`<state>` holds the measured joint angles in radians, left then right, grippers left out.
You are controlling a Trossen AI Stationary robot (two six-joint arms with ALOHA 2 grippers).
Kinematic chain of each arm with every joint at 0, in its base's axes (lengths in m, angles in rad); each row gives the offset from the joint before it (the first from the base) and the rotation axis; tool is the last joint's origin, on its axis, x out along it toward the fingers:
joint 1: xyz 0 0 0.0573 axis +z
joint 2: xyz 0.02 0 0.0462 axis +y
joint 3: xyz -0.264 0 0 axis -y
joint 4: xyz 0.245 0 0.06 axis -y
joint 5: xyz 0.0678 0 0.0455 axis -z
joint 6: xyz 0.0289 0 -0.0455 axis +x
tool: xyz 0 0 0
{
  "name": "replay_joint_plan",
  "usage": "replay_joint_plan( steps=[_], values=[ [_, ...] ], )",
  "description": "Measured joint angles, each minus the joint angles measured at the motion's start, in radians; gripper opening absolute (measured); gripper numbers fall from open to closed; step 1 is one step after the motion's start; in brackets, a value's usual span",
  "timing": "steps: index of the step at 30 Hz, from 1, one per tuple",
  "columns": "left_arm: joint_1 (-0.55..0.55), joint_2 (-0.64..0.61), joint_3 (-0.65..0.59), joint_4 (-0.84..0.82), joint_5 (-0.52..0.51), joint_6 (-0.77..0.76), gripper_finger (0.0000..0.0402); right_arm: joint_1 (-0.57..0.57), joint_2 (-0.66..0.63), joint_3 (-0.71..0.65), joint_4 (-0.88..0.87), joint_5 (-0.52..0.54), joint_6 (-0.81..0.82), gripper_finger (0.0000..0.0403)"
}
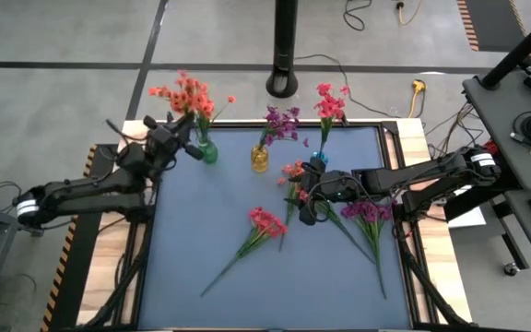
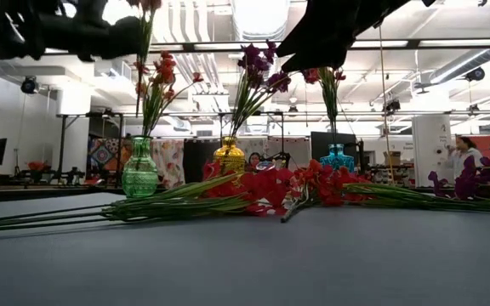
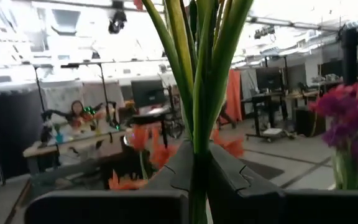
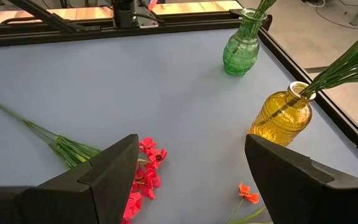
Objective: Sort flowers into vase by color
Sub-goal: Put the bottom orange flowers into the green vase
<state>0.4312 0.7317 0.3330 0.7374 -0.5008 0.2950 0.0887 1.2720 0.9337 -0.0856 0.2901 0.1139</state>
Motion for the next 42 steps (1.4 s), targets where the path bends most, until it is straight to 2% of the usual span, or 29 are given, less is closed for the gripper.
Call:
replay_joint_plan(
  steps=[4, 15, 19, 25, 37, 42],
  values=[
    [0.072, 0.047, -0.008, 0.005, 0.098, -0.071, 0.0004, 0.000, 0.000, 0.000, 0.002, 0.000, 0.001, 0.0288],
    [0.119, 0.167, -0.009, 0.107, 0.126, -0.080, 0.0004, 0.000, 0.000, 0.000, 0.002, 0.001, 0.001, 0.0288],
    [0.121, 0.203, -0.029, 0.148, 0.116, -0.110, 0.0004, 0.000, 0.000, 0.000, 0.001, 0.001, 0.000, 0.0288],
    [0.121, 0.231, -0.088, 0.302, 0.091, -0.122, 0.0004, 0.000, 0.000, 0.000, -0.002, 0.001, 0.001, 0.0288],
    [0.121, 0.231, -0.114, 0.280, 0.058, -0.138, 0.0013, 0.000, 0.000, -0.001, -0.005, 0.001, 0.005, 0.0288],
    [0.121, 0.231, -0.115, 0.243, 0.012, -0.186, 0.0015, 0.000, 0.000, -0.001, -0.005, 0.001, 0.006, 0.0288]
  ],
)
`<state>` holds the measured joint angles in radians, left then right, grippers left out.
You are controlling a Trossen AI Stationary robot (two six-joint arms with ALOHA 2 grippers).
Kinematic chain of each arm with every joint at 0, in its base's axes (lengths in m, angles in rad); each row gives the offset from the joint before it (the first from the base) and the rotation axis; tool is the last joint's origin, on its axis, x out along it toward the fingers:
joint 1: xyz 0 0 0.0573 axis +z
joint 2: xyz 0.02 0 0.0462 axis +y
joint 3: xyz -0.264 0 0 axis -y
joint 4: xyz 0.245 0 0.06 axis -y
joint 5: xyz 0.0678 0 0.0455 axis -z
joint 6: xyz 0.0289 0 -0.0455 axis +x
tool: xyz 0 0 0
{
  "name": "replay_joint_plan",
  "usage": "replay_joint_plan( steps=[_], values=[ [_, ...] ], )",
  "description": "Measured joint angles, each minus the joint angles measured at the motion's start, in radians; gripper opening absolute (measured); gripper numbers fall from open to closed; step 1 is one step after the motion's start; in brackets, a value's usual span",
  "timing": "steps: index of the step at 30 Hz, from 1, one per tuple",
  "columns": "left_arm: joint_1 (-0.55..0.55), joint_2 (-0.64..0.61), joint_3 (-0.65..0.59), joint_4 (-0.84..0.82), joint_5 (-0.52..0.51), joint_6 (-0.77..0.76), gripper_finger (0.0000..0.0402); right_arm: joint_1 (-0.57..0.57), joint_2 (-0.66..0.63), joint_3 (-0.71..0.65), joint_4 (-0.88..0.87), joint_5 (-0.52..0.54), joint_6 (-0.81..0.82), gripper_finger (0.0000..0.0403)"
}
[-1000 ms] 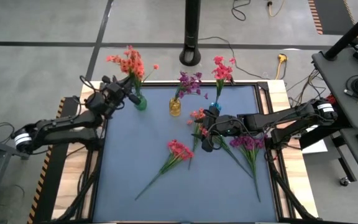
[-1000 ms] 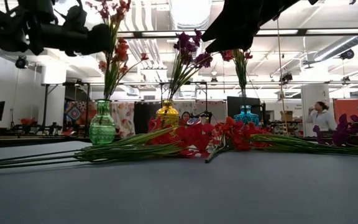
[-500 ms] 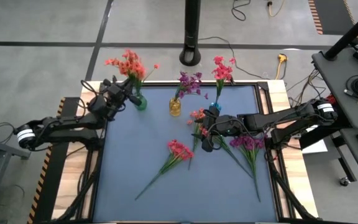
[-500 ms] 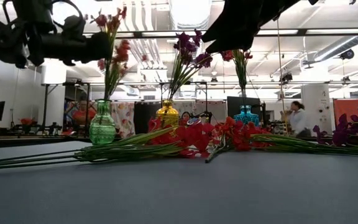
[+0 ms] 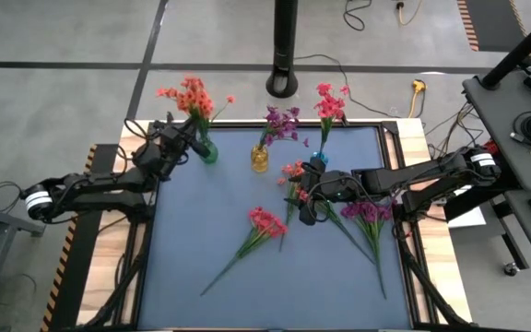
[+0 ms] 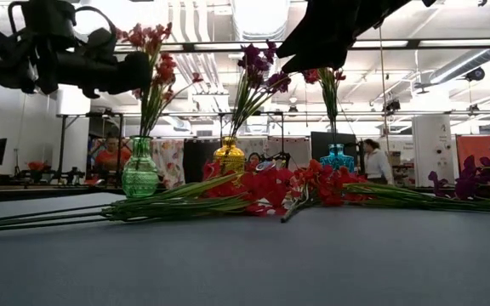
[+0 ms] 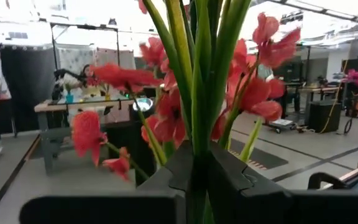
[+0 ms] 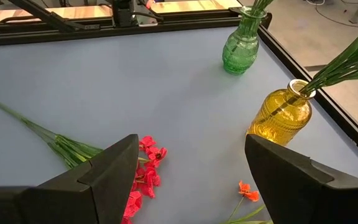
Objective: Sort flowers into vase by color
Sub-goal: Put the bottom orange flowers into the green vase
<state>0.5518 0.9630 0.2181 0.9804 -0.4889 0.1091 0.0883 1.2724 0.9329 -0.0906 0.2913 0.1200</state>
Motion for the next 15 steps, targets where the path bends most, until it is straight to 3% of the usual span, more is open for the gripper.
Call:
replay_joint_plan(
  steps=[6, 15],
  values=[
    [-0.002, 0.000, -0.001, -0.012, 0.000, -0.035, 0.0032, 0.000, 0.000, 0.000, 0.001, 0.000, 0.000, 0.0288],
    [-0.004, -0.001, -0.001, -0.014, 0.000, -0.049, 0.0100, 0.001, 0.000, 0.000, 0.001, 0.000, 0.000, 0.0288]
  ],
)
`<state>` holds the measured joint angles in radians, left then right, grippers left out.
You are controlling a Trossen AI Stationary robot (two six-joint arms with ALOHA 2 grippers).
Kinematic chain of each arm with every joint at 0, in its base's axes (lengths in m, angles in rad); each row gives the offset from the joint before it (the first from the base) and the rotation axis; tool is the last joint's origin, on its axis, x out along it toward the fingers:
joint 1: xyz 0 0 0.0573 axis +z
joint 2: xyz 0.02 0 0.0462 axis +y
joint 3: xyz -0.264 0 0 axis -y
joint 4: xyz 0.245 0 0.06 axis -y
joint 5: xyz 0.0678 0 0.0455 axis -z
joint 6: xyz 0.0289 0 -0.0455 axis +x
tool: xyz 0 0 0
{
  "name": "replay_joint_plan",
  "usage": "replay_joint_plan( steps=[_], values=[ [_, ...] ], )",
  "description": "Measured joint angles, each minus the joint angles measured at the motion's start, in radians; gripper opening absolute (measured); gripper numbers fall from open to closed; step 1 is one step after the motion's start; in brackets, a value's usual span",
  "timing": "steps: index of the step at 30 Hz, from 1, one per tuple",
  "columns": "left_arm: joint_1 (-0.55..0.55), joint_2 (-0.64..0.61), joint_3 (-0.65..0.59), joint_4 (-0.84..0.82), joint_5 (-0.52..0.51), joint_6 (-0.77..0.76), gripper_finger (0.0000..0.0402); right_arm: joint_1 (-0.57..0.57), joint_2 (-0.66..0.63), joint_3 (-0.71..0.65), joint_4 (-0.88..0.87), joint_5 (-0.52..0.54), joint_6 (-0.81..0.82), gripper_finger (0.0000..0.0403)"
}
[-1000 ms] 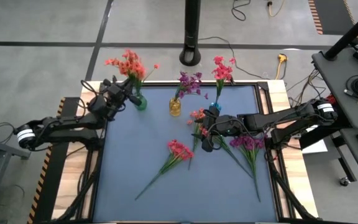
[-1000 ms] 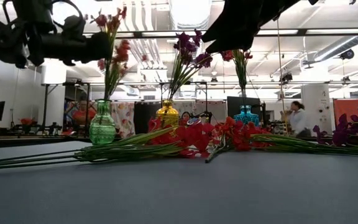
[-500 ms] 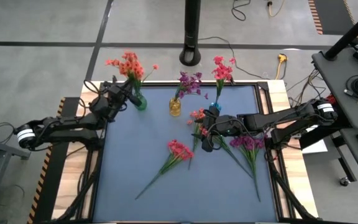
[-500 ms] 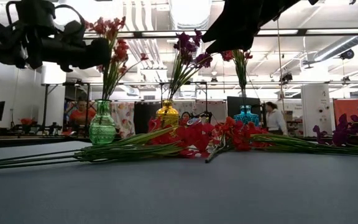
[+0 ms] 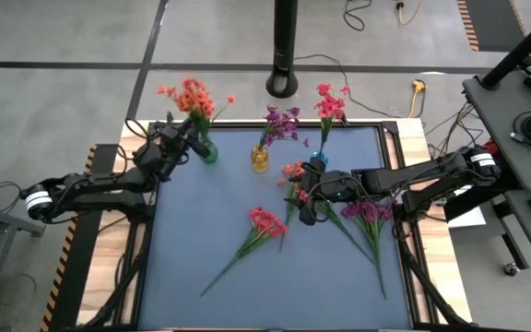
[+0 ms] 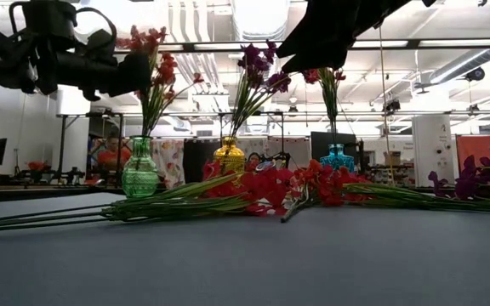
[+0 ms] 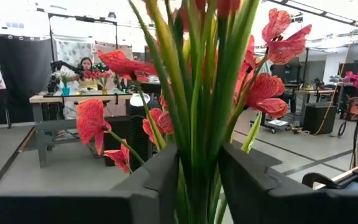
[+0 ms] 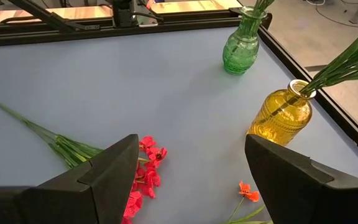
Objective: Sort flowers into vase by color
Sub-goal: Put the bottom orange flowers into the green vase
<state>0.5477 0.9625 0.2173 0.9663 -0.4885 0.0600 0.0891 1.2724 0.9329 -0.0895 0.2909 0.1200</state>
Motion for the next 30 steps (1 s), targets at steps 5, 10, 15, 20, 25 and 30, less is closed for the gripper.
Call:
replay_joint_plan(
  steps=[5, 10, 15, 20, 25, 30],
  values=[
    [-0.015, -0.001, 0.000, -0.011, 0.000, -0.026, 0.0136, 0.000, 0.000, 0.000, 0.000, -0.001, 0.000, 0.0288],
    [-0.035, -0.006, 0.000, -0.085, -0.001, -0.050, 0.0173, 0.000, 0.000, 0.000, -0.001, -0.002, 0.003, 0.0288],
    [-0.052, -0.037, 0.000, -0.172, -0.001, -0.070, 0.0207, 0.000, 0.000, 0.000, -0.001, -0.002, 0.002, 0.0288],
    [-0.052, -0.107, 0.000, -0.335, -0.024, -0.065, 0.0235, 0.000, 0.000, 0.000, -0.002, -0.002, 0.000, 0.0288],
    [-0.054, -0.190, 0.020, -0.484, -0.038, -0.101, 0.0261, 0.000, 0.000, 0.000, -0.002, -0.002, 0.000, 0.0288],
    [-0.065, -0.260, 0.103, -0.839, -0.010, -0.201, 0.0278, 0.000, 0.000, 0.000, -0.002, -0.002, 0.001, 0.0288]
  ],
)
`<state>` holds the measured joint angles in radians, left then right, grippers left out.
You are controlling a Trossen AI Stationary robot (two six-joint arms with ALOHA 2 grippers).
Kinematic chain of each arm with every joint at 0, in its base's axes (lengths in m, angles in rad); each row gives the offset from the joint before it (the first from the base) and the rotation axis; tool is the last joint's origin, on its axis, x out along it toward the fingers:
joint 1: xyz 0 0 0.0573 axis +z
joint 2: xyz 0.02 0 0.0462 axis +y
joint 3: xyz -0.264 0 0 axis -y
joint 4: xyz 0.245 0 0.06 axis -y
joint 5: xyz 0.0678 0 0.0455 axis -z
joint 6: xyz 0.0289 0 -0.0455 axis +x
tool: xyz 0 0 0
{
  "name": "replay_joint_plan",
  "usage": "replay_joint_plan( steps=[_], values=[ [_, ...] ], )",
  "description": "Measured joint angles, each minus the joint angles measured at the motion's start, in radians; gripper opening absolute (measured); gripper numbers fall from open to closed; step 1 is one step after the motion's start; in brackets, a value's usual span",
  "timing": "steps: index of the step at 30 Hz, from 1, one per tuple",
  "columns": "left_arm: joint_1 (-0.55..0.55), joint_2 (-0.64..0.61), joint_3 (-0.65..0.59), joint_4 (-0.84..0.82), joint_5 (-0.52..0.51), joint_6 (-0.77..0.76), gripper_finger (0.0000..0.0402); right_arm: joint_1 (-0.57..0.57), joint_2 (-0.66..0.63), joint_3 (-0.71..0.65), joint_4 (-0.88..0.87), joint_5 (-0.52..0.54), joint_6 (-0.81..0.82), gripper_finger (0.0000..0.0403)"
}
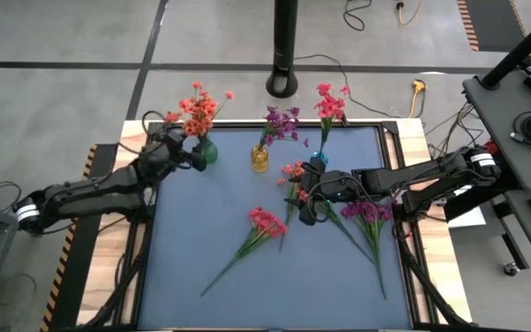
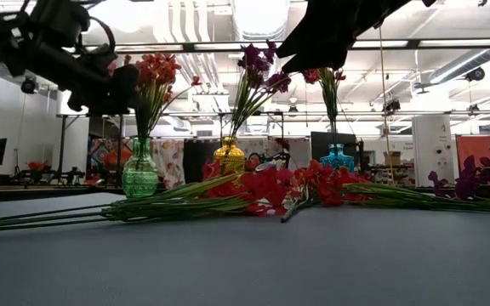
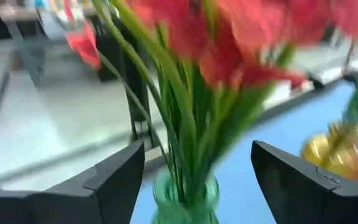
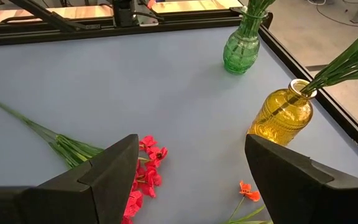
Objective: Sort flowers into vase by color
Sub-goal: Put the bottom orange flowers into the green vase, then put the right violet flowers into the yellow vase
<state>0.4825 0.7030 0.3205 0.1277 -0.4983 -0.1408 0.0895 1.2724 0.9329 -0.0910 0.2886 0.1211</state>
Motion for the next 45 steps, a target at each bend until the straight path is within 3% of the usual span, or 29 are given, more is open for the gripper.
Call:
replay_joint_plan(
  steps=[8, 11, 16, 25, 34, 39, 45],
  values=[
    [-0.044, -0.014, 0.232, -0.616, 0.083, -0.243, 0.0279, 0.000, 0.000, 0.000, -0.003, 0.000, 0.006, 0.0288],
    [-0.099, -0.006, 0.283, -0.737, 0.129, -0.311, 0.0279, 0.000, 0.000, 0.000, -0.017, -0.004, 0.036, 0.0288],
    [-0.249, -0.004, 0.305, -0.838, 0.111, -0.454, 0.0276, 0.000, 0.000, 0.000, -0.107, -0.013, 0.155, 0.0288],
    [-0.583, 0.016, 0.292, -0.953, 0.053, -0.736, 0.0263, 0.005, 0.000, 0.004, -0.387, -0.130, 0.432, 0.0288],
    [-0.868, 0.136, 0.286, -0.951, 0.041, -0.955, 0.0260, 0.048, 0.000, 0.005, -0.746, -0.305, 0.745, 0.0288],
    [-0.962, 0.225, 0.286, -0.836, -0.011, -0.979, 0.0260, 0.122, 0.000, 0.005, -0.856, -0.391, 0.905, 0.0288],
    [-0.986, 0.325, 0.319, -0.782, -0.044, -0.953, 0.0260, 0.212, 0.000, 0.020, -0.853, -0.522, 1.082, 0.0288]
  ],
)
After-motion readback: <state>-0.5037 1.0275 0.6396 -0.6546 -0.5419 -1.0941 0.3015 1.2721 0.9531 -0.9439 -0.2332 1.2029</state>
